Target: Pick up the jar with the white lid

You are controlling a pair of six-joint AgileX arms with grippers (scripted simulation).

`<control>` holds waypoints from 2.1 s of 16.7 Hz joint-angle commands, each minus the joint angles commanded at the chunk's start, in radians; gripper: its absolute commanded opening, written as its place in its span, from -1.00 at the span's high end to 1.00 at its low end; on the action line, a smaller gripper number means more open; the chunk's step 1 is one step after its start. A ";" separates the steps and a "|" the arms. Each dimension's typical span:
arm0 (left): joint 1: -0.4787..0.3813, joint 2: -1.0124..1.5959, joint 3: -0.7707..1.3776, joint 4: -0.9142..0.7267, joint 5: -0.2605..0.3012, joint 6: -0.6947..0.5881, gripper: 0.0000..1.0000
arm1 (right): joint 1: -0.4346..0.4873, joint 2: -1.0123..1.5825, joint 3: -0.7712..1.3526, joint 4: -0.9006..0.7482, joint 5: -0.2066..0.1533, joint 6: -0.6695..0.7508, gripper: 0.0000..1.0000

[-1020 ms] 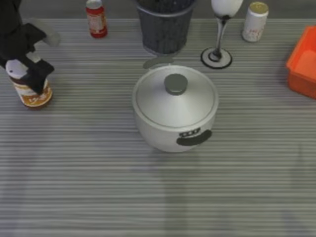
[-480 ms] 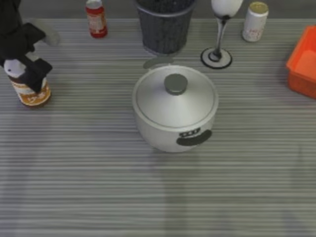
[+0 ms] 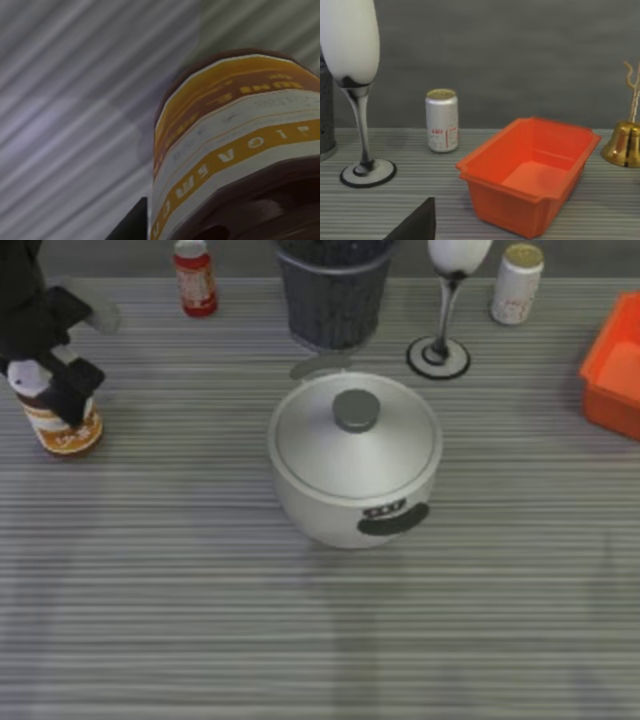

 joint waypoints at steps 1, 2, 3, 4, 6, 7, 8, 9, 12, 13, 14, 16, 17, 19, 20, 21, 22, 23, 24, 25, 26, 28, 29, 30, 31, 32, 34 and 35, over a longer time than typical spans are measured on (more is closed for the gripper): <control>-0.003 0.000 0.000 0.000 0.000 0.002 1.00 | 0.000 0.000 0.000 0.000 0.000 0.000 -1.00; -0.002 -0.003 -0.003 -0.001 0.000 0.001 1.00 | 0.000 0.000 0.000 0.000 0.000 0.000 -1.00; -0.001 -0.016 -0.015 -0.005 -0.001 0.001 1.00 | 0.000 0.000 0.000 0.000 0.000 0.000 -1.00; 0.000 -0.040 -0.038 -0.011 -0.001 0.001 1.00 | 0.000 0.000 0.000 0.000 0.000 0.000 -1.00; 0.003 -0.119 -0.101 -0.029 -0.002 0.001 1.00 | 0.000 0.000 0.000 0.000 0.000 0.000 -1.00; 0.005 -0.174 -0.139 -0.040 -0.002 0.001 1.00 | 0.000 0.000 0.000 0.000 0.000 0.000 -1.00; 0.008 -0.237 -0.178 -0.051 -0.003 0.002 1.00 | 0.000 0.000 0.000 0.000 0.000 0.000 -1.00; 0.011 -0.301 -0.218 -0.064 -0.003 0.002 1.00 | 0.000 0.000 0.000 0.000 0.000 0.000 -1.00; 0.020 -0.432 -0.321 -0.099 -0.004 0.001 1.00 | 0.000 0.000 0.000 0.000 0.000 0.000 -1.00; 0.022 -0.454 -0.343 -0.107 -0.004 0.001 1.00 | 0.000 0.000 0.000 0.000 0.000 0.000 -1.00; 0.023 -0.466 -0.354 -0.111 -0.005 0.001 1.00 | 0.000 0.000 0.000 0.000 0.000 0.000 -1.00; 0.023 -0.468 -0.356 -0.112 -0.005 0.001 1.00 | 0.000 0.000 0.000 0.000 0.000 0.000 -1.00; 0.023 -0.468 -0.356 -0.112 -0.005 0.001 1.00 | 0.000 0.000 0.000 0.000 0.000 0.000 -1.00; 0.016 -0.464 -0.352 -0.110 -0.005 0.001 1.00 | 0.000 0.000 0.000 0.000 0.000 0.000 -1.00; 0.013 -0.459 -0.350 -0.111 -0.005 -0.010 1.00 | 0.000 0.000 0.000 0.000 0.000 0.000 -1.00; 0.004 -0.449 -0.347 -0.112 -0.005 -0.033 1.00 | 0.000 0.000 0.000 0.000 0.000 0.000 -1.00; -0.007 -0.436 -0.342 -0.113 -0.005 -0.066 1.00 | 0.000 0.000 0.000 0.000 0.000 0.000 -1.00; -0.021 -0.421 -0.334 -0.113 -0.005 -0.110 1.00 | 0.000 0.000 0.000 0.000 0.000 0.000 -1.00; -0.038 -0.405 -0.324 -0.112 -0.005 -0.164 1.00 | 0.000 0.000 0.000 0.000 0.000 0.000 -1.00; -0.058 -0.388 -0.312 -0.110 -0.005 -0.229 1.00 | 0.000 0.000 0.000 0.000 0.000 0.000 -1.00; -0.079 -0.371 -0.298 -0.105 -0.006 -0.304 1.00 | 0.000 0.000 0.000 0.000 0.000 0.000 -1.00; -0.123 -0.339 -0.270 -0.091 -0.007 -0.472 1.00 | 0.000 0.000 0.000 0.000 0.000 0.000 -1.00; -0.146 -0.324 -0.257 -0.083 -0.007 -0.559 1.00 | 0.000 0.000 0.000 0.000 0.000 0.000 -1.00; -0.169 -0.310 -0.245 -0.075 -0.008 -0.643 1.00 | 0.000 0.000 0.000 0.000 0.000 0.000 -1.00; -0.191 -0.296 -0.235 -0.067 -0.008 -0.723 1.00 | 0.000 0.000 0.000 0.000 0.000 0.000 -1.00; -0.212 -0.283 -0.226 -0.060 -0.009 -0.794 1.00 | 0.000 0.000 0.000 0.000 0.000 0.000 -1.00; -0.248 -0.260 -0.215 -0.048 -0.009 -0.904 1.00 | 0.000 0.000 0.000 0.000 0.000 0.000 -1.00; -0.261 -0.251 -0.212 -0.044 -0.009 -0.944 1.00 | 0.000 0.000 0.000 0.000 0.000 0.000 -1.00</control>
